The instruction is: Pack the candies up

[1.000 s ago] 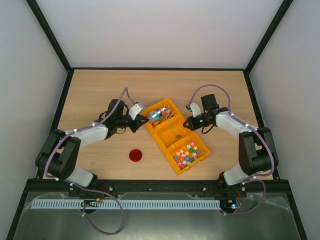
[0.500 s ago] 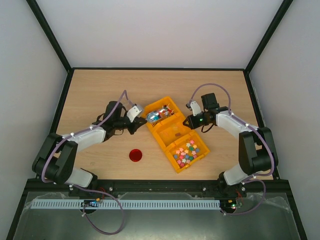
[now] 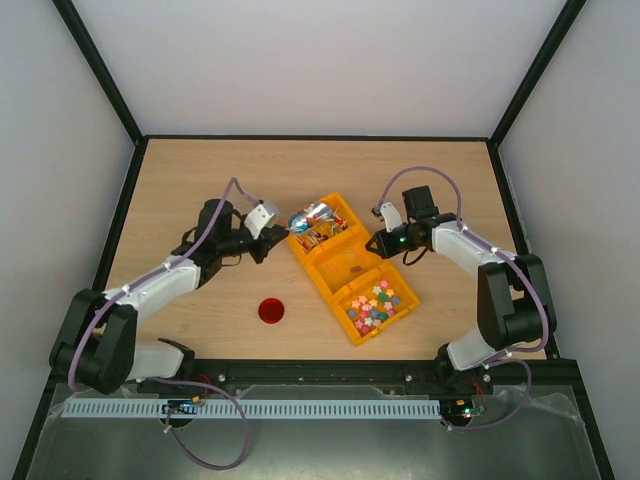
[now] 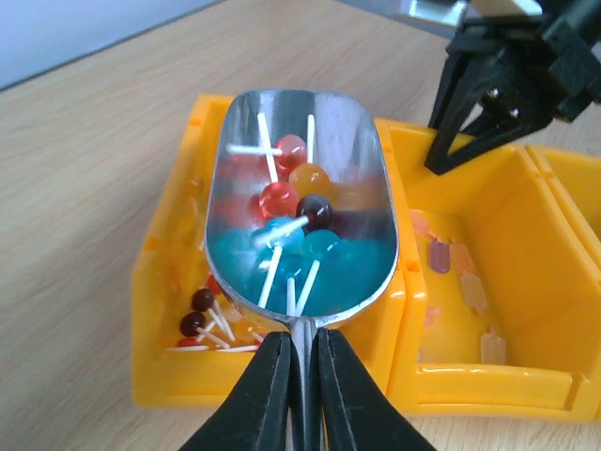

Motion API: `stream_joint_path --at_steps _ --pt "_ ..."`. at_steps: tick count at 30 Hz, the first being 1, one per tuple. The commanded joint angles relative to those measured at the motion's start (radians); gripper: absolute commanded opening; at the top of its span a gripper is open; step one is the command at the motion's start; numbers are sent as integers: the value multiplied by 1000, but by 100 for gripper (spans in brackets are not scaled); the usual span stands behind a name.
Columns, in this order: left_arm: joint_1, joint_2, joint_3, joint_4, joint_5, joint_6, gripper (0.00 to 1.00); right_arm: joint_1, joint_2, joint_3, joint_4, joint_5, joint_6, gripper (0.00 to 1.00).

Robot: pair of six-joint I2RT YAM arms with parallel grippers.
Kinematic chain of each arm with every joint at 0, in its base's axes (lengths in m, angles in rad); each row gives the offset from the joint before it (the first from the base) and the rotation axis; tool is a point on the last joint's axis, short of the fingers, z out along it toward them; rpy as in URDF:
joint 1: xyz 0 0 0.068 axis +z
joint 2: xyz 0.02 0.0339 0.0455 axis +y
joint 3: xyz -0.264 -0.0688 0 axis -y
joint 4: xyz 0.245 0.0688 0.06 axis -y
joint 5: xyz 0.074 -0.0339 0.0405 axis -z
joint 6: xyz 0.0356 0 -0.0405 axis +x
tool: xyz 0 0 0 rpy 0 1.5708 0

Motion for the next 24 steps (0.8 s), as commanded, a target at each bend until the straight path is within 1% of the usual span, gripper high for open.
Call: stream_joint_path --at_steps 1,6,14,20,24 --pt "48 -75 36 -51 31 -1 2 -7 -1 47 24 -57 -5 1" --pt "124 -118 113 -250 52 54 2 -7 12 56 32 -42 2 1" --pt "305 -155 245 -541 92 190 2 -7 28 68 58 -12 27 1" --pt "447 -155 325 -737 127 317 2 -7 48 79 63 4 28 1" --pt "525 -140 384 -870 120 427 2 -6 60 87 64 7 24 1"
